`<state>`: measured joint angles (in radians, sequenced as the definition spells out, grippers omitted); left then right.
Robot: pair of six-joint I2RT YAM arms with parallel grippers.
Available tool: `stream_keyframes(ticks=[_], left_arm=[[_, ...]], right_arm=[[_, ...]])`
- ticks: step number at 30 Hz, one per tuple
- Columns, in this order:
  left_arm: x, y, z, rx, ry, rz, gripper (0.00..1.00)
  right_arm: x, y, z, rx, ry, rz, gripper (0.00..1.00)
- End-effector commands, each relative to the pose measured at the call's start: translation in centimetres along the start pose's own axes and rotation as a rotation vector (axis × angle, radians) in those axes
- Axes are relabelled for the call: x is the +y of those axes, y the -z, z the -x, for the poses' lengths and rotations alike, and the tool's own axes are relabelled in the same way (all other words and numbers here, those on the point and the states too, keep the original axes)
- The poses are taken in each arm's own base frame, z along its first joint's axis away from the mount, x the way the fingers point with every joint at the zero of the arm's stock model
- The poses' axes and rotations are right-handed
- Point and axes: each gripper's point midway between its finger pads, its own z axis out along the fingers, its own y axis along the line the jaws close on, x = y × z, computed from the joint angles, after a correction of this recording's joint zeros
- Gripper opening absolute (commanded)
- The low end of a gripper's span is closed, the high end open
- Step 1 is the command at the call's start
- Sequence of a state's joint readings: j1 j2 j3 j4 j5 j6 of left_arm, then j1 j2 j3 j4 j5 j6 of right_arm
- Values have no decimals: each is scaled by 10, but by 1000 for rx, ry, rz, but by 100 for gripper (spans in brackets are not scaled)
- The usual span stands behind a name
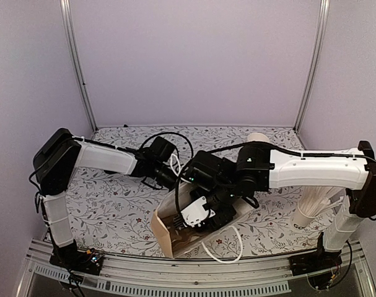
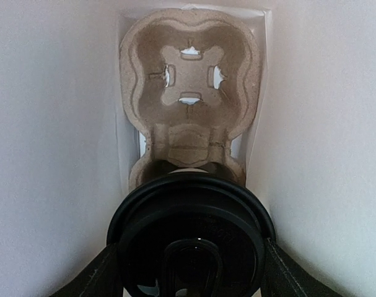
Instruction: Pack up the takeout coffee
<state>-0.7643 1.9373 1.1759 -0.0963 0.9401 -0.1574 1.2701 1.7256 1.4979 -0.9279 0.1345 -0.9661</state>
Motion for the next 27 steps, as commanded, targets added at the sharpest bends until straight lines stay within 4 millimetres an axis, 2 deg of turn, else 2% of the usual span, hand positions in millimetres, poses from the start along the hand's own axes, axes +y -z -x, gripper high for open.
stream_keyframes(ticks=[1, 8, 11, 14, 18, 21, 24, 27], left_arm=[[-39, -22, -7, 53, -49, -165, 61], [-47, -24, -9, 63, -57, -205, 60], [-38, -24, -7, 59, -58, -161, 61], [-18, -19, 0, 42, -47, -58, 66], [11, 13, 22, -37, -16, 87, 69], [25, 48, 43, -118, -15, 202, 71], [30, 79, 57, -187, -26, 290, 72], [30, 102, 64, -230, -30, 352, 73]], right_arm=[[2, -2, 5, -26, -55, 71, 58], [14, -6, 5, -26, -74, 131, 58], [13, -8, 3, -36, -79, 137, 58], [12, -11, 1, -64, -98, 171, 58], [12, -15, -2, -94, -108, 214, 58], [12, -18, -2, -111, -115, 249, 59], [13, -23, -4, -112, -112, 267, 59], [11, -27, -5, -116, -119, 271, 59]])
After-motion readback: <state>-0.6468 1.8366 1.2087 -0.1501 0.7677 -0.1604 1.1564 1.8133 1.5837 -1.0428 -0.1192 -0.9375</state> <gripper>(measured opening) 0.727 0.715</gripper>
